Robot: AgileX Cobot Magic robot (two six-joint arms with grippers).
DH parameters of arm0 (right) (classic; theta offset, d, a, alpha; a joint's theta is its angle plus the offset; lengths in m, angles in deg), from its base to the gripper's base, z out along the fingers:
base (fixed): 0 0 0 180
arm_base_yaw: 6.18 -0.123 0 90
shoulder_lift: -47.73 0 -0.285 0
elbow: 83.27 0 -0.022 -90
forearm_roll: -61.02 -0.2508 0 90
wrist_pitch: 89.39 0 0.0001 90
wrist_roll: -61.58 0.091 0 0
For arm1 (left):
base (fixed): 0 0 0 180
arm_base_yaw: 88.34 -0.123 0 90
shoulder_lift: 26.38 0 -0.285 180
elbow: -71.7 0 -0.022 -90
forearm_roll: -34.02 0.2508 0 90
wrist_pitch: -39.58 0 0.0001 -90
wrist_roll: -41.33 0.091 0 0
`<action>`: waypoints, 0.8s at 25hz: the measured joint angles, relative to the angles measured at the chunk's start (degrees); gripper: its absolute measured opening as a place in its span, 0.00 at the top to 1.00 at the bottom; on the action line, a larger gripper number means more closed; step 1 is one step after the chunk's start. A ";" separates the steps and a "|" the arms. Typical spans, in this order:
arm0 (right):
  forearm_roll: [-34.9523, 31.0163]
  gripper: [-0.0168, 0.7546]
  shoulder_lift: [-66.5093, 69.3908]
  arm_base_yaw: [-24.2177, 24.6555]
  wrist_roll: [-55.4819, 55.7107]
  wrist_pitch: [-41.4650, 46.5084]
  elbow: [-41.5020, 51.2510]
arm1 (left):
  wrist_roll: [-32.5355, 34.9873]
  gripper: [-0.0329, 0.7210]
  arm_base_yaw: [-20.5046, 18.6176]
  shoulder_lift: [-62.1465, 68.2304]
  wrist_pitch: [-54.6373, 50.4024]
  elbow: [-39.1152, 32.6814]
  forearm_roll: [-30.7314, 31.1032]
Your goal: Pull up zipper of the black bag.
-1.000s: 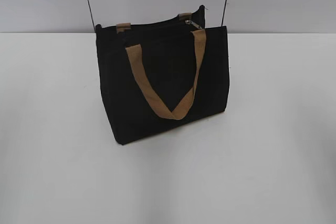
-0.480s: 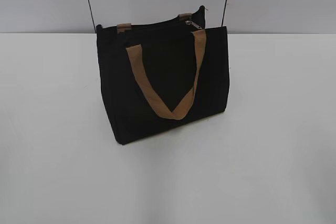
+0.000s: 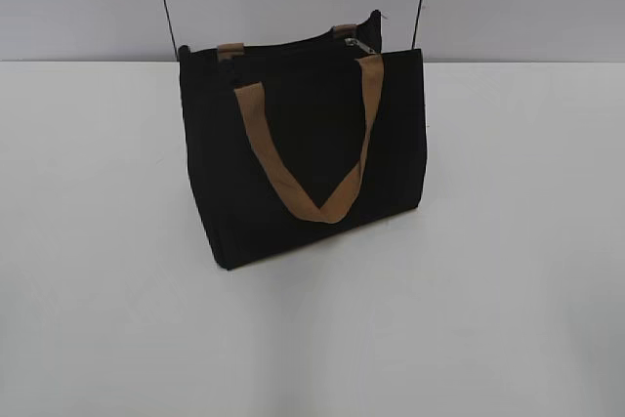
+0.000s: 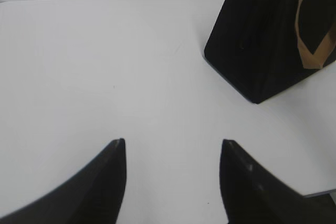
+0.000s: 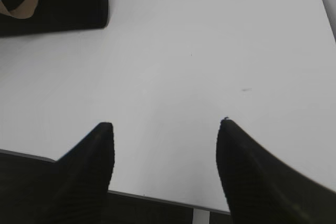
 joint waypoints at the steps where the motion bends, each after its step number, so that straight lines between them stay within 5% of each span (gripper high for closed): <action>1: 0.00 0.37 0.00 0.00 0.00 0.00 0.17 | 0.02 0.39 0.00 0.00 0.00 -0.06 -0.01; 8: 0.00 0.37 0.00 -0.05 -0.04 0.00 0.34 | 0.14 0.39 -0.38 0.00 -0.07 -0.06 -0.21; 16: 0.00 0.37 0.00 -2.01 -0.06 0.00 0.34 | 0.21 0.39 -10.22 -0.07 -0.07 -0.11 -0.40; 20: -0.06 0.37 0.00 -2.12 -0.06 0.00 0.34 | 0.21 0.39 -10.94 -0.07 -0.07 -0.11 -0.47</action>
